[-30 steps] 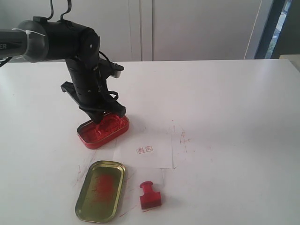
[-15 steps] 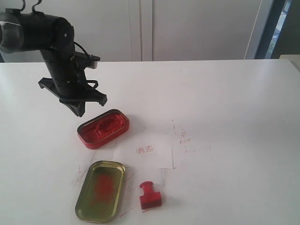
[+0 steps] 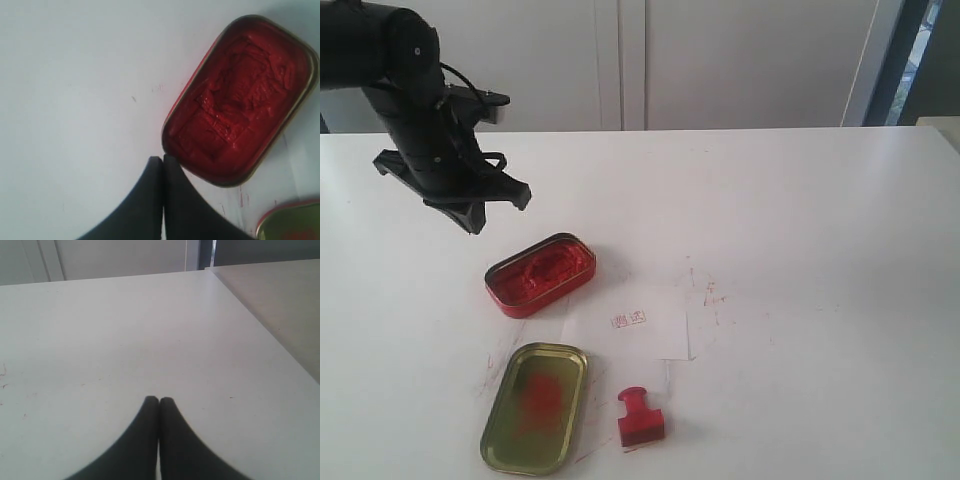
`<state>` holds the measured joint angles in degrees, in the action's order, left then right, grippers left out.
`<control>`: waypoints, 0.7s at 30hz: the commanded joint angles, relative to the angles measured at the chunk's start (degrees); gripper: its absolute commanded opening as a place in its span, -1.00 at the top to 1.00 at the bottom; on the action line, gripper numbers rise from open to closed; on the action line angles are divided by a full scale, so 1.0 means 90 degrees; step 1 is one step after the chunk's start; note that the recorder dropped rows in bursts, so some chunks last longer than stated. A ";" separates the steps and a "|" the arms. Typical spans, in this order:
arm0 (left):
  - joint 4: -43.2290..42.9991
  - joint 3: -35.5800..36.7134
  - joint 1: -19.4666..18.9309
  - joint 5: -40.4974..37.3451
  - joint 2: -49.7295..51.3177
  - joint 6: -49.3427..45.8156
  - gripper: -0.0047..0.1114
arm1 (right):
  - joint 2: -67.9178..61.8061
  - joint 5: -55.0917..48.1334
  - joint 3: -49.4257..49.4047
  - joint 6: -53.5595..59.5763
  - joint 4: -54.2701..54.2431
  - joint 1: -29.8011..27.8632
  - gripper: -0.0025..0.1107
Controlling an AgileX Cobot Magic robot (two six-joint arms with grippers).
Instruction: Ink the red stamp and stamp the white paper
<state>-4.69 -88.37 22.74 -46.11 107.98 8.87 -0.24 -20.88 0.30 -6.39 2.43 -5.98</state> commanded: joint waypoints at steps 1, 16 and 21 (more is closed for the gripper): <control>0.0068 0.0634 -0.0031 0.0286 -0.0575 0.0041 0.92 | 0.0026 0.0093 -0.0034 0.0006 0.0014 0.0025 0.96; 0.0068 0.2360 -0.0031 0.0972 -0.2377 0.0148 0.92 | 0.0026 0.0093 -0.0034 0.0006 0.0014 0.0025 0.96; 0.0068 0.2918 -0.0031 0.1071 -0.3054 0.0203 0.92 | 0.0026 0.0093 -0.0034 0.0006 0.0014 0.0025 0.96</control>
<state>-4.45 -64.57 22.63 -36.58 84.06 9.99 -0.24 -20.88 0.30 -6.39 2.43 -5.98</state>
